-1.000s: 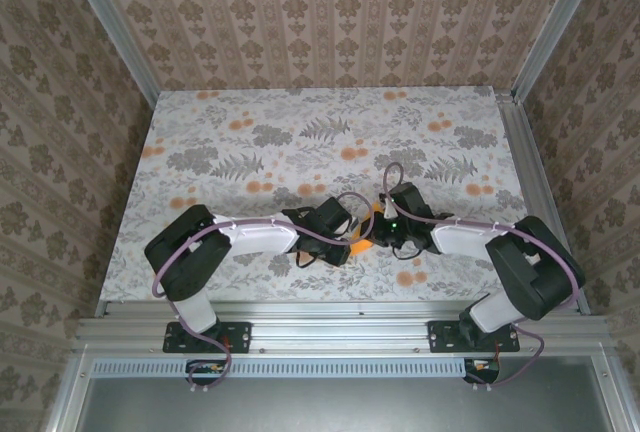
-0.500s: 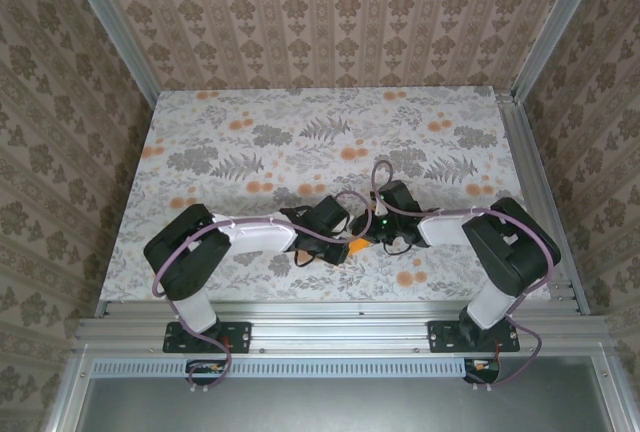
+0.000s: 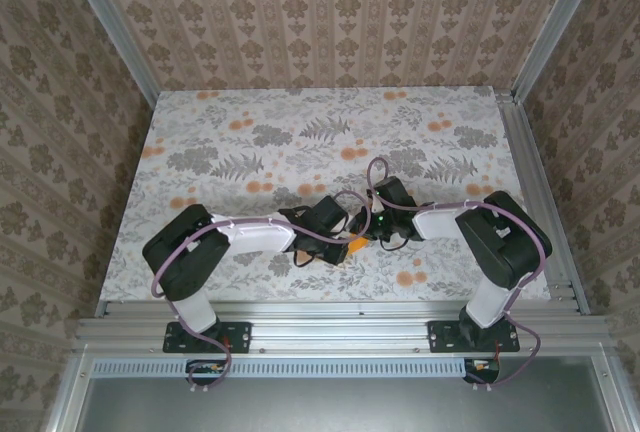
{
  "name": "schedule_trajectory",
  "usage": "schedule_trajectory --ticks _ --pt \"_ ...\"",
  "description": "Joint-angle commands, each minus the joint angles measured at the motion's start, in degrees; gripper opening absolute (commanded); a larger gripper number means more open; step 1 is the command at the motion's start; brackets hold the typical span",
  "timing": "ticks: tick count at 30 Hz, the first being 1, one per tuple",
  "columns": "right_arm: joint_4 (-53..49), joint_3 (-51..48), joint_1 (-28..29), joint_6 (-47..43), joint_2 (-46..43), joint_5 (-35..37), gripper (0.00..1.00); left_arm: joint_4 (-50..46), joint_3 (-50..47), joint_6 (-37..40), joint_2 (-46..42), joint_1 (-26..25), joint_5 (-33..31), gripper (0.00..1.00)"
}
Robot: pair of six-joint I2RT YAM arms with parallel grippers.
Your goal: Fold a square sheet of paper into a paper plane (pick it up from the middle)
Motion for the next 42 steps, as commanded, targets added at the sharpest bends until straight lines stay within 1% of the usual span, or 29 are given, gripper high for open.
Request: schedule_trajectory --ticks 1,15,21,28,31,33,35,37,38,42 --pt "-4.2 -0.3 -1.2 -2.2 2.8 4.4 0.09 -7.6 -3.1 1.1 1.1 0.6 -6.0 0.1" --pt "-2.0 -2.3 -2.5 -2.7 3.5 3.0 0.08 -16.3 -2.7 -0.7 -2.1 -2.8 -8.9 0.07" --pt "-0.6 -3.0 -2.5 -2.5 4.1 2.1 0.08 -19.1 -1.9 -0.9 -3.6 -3.8 -8.7 0.05" --pt "0.3 -3.4 -2.5 -2.6 4.4 1.8 0.08 -20.3 -3.0 -2.0 -6.0 -4.8 -7.2 0.02" --pt "0.8 -3.6 -2.5 -2.5 4.5 1.7 0.07 -21.0 -3.0 -2.2 -7.3 -4.9 -6.0 0.04" --pt "0.9 -3.7 -2.4 -2.5 4.3 1.5 0.07 -21.4 -3.3 -2.2 -8.0 -4.9 -6.0 0.07" --pt "1.2 -3.9 -2.4 -2.4 4.2 1.3 0.07 -21.9 -3.0 -2.0 -8.3 -4.7 -6.3 0.09" --pt "1.5 -4.0 -2.4 -2.3 4.1 1.0 0.07 -22.5 -2.6 -1.7 -8.2 -4.5 -6.8 0.11" --pt "1.7 -4.1 -2.4 -2.2 4.1 1.0 0.07 -22.6 -2.3 -1.5 -8.1 -4.5 -6.9 0.14" --pt "2.2 -4.5 -2.3 -1.9 3.9 0.6 0.07 -22.7 -1.1 -0.9 -7.2 -4.0 -6.7 0.18"
